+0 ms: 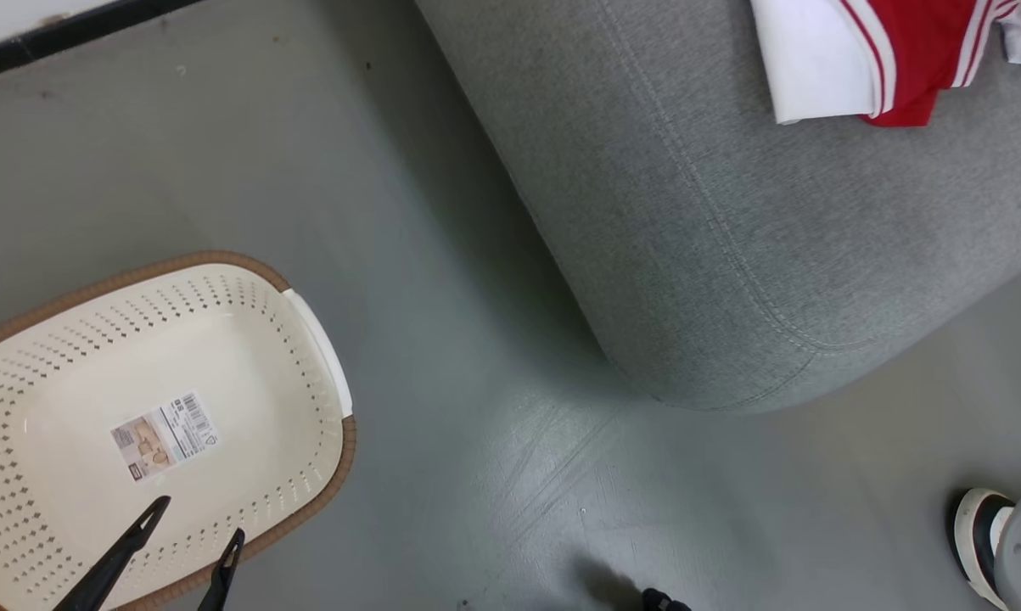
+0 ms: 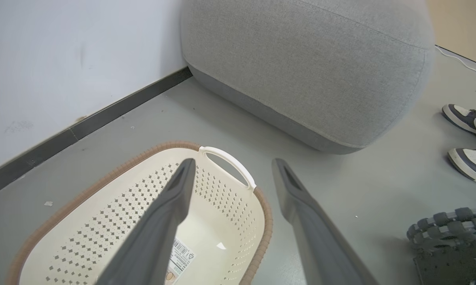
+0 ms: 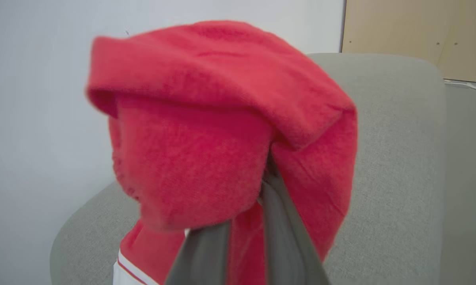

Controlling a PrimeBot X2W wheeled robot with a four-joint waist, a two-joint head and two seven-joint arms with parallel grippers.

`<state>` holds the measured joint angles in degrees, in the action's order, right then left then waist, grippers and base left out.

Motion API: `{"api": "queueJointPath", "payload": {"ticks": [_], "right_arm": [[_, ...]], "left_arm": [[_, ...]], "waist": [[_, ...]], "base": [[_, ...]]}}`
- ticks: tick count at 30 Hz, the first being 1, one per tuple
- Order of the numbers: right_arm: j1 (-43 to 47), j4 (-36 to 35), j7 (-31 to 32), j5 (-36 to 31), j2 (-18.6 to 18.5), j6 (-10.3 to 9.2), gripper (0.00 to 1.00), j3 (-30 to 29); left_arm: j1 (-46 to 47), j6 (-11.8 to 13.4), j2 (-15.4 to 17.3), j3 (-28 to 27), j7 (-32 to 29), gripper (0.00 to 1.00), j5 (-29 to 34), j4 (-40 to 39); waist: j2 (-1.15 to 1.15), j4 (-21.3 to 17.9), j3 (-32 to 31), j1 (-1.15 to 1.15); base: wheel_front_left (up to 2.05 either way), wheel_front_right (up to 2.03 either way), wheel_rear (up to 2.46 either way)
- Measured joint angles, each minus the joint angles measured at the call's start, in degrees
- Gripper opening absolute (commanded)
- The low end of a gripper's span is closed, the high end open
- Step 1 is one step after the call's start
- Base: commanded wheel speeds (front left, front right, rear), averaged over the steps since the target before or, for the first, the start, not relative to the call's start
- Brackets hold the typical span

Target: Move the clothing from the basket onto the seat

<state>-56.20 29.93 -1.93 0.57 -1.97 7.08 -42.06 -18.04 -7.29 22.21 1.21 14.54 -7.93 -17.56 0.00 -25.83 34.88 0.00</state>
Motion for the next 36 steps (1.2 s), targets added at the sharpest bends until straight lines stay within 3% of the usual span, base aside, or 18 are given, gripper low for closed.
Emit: {"api": "queueJointPath", "payload": {"ticks": [5,17,24,25,26,27,36], "right_arm": [[-2.29,2.77,0.16,0.93,0.41,0.00,0.00,-2.76],[-6.65,8.70,-1.27,-3.42,0.35,0.00,0.00,-3.55],[-8.86,11.58,-3.25,-5.44,0.34,0.00,0.00,-6.87],[-8.89,11.57,-3.75,-6.08,0.32,0.00,0.11,-7.38],[-8.89,11.57,-4.20,-6.81,0.32,0.00,0.64,-7.75],[-8.91,11.59,-4.46,-7.28,0.31,0.00,1.00,-8.17],[-10.03,14.36,-7.01,-10.33,0.32,0.00,1.00,-9.17]], "left_arm": [[0.15,0.00,1.24,-0.46,0.00,1.00,-0.11,-0.70],[1.54,0.00,3.07,-1.46,0.00,1.00,-1.40,-1.74],[3.30,0.00,3.71,-1.66,0.00,1.00,-2.49,-1.77],[3.59,0.00,3.78,-1.66,0.00,1.00,-2.66,-1.77],[3.74,0.00,3.91,-1.65,0.00,1.00,-2.66,-1.78],[3.83,0.00,4.08,-1.59,0.00,1.00,-2.68,-1.77],[6.75,0.00,4.41,-0.10,0.00,1.00,-3.74,-1.57]], "waist": [[0.00,0.72,1.85,0.00],[0.00,2.36,5.56,0.00],[0.00,3.51,7.37,0.00],[0.00,3.62,7.55,0.00],[0.00,3.73,7.73,0.00],[0.00,3.83,7.89,0.00],[0.00,3.77,7.92,0.00]], "base": [[0.00,0.00,0.00],[0.00,0.00,0.00],[0.00,0.00,0.00],[0.00,0.00,0.00],[0.00,0.00,0.00],[0.00,0.00,0.00],[0.00,0.00,0.00]]}}
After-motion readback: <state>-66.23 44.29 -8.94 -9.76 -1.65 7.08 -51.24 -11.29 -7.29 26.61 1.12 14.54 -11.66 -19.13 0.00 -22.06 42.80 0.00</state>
